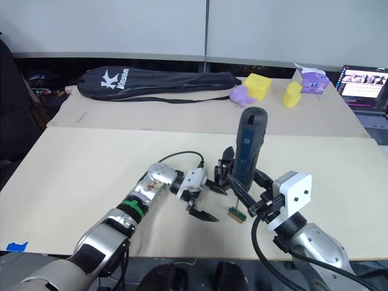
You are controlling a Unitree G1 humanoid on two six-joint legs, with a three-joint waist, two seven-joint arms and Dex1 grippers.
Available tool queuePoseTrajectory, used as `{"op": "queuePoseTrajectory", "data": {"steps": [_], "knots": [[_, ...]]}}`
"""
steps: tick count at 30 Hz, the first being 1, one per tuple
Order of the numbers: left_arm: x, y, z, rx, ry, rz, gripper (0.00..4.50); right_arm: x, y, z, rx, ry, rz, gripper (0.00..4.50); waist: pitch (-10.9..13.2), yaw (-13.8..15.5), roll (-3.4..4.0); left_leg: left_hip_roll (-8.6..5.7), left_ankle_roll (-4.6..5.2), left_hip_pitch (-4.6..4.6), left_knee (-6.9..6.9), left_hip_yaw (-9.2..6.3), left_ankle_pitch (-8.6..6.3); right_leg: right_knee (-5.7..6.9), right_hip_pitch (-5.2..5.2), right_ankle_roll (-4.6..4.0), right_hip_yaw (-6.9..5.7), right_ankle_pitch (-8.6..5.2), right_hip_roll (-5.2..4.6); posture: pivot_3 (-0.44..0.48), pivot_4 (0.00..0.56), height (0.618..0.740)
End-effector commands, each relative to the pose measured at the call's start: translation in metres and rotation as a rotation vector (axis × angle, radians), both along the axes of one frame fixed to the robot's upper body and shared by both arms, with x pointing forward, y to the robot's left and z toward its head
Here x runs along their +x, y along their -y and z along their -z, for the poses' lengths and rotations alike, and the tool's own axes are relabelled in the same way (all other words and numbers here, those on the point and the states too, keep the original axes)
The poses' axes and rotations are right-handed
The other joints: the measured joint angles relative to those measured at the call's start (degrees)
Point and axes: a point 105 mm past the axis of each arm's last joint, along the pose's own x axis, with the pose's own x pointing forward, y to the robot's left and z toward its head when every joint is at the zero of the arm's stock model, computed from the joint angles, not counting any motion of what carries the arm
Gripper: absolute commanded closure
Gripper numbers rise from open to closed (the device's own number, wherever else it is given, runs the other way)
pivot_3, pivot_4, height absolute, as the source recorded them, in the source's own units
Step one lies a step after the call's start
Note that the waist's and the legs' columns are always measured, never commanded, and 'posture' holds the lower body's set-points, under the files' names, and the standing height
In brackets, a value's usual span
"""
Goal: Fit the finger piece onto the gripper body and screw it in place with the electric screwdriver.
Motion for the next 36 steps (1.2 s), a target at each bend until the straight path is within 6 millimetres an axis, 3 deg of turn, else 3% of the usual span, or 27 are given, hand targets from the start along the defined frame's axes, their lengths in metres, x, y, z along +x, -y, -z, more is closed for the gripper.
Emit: {"op": "queuePoseTrajectory", "data": {"steps": [1,36], "knots": [[0.0023,0.0042,-0.012,-0.03,0.047,0.013,0.0,-0.0038,0.0006,-0.016,-0.007,0.075,0.007,2.6,0.0,0.0,0.0,0.0,0.0,0.0,0.0,0.0,0.0,0.0,0.0,0.0,0.0,0.0,0.0,0.0,0.15,0.74],[0.0025,0.0042,-0.0124,-0.035,0.052,0.011,0.0,-0.0036,0.0017,-0.0118,-0.015,0.056,0.013,2.6,0.0,0.0,0.0,0.0,0.0,0.0,0.0,0.0,0.0,0.0,0.0,0.0,0.0,0.0,0.0,0.0,0.15,0.74]]}}
